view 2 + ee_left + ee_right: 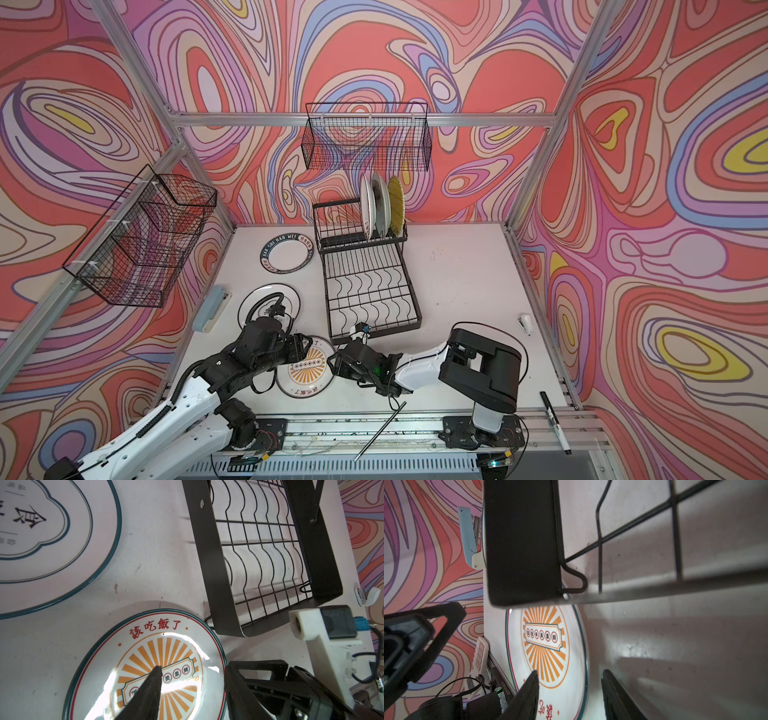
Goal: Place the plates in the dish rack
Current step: 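Grasp the edge of the table sunburst plate with the right gripper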
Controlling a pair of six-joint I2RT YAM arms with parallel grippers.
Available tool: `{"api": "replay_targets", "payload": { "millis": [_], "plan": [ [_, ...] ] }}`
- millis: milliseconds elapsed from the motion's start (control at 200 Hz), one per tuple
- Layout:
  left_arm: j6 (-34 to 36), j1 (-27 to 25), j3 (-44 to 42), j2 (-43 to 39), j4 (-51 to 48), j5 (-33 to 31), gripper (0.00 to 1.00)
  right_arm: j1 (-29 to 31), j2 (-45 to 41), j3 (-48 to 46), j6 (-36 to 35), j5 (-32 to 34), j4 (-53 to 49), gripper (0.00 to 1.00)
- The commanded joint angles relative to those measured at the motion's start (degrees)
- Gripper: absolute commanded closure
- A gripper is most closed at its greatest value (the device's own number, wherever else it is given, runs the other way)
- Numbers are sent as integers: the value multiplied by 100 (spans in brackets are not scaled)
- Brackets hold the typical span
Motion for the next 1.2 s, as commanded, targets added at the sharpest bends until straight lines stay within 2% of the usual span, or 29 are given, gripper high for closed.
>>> {"api": "replay_targets", "payload": {
  "millis": [0, 401, 536, 901, 1197],
  "plan": [
    [57, -13, 171, -97, -129, -83, 48, 40, 159, -27, 262, 0, 15, 51],
    [55, -8, 180, -124, -150, -86, 48, 89, 226, -143, 467, 36, 30, 55],
    [33, -7, 205, -126, -129, -63, 48, 236, 106, -245, 716, 226, 56, 55],
    [20, -12, 216, -298, -235, 15, 48, 496, -91, -184, 812, 695, -354, 55],
    [-19, -10, 202, -530, -451, -53, 48, 573, 15, -150, 942, 717, -284, 54]
  ]
}}
